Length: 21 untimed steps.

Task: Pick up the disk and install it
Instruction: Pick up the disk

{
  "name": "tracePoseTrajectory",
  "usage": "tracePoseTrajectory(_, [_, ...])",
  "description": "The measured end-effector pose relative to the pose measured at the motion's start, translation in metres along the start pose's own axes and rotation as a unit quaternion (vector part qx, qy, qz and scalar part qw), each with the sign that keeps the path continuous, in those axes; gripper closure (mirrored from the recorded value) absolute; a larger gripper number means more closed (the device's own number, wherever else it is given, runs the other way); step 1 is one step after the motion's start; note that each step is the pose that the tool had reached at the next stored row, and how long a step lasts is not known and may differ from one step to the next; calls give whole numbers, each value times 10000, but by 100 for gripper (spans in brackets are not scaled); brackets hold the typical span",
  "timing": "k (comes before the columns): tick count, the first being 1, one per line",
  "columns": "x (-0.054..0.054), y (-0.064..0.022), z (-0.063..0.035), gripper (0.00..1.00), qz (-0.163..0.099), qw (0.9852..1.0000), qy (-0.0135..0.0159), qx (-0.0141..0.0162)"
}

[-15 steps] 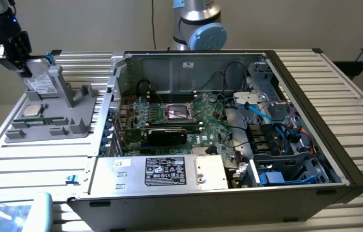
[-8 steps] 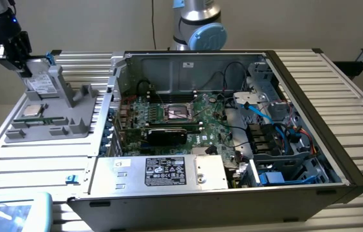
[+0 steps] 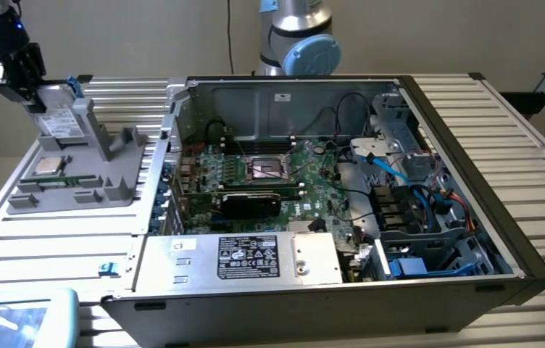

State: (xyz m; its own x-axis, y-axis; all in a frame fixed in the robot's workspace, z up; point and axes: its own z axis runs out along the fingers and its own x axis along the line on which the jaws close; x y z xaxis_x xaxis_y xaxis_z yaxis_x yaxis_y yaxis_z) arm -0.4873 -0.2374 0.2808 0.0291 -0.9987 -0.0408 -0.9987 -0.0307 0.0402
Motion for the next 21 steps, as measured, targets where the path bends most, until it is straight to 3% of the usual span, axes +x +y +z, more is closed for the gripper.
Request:
tracePoseTrajectory(4, [-5, 5, -128, 63, 0, 10000, 2, -1])
tracePoseTrajectory(21, [-37, 36, -898, 63, 3, 10000, 68, -2])
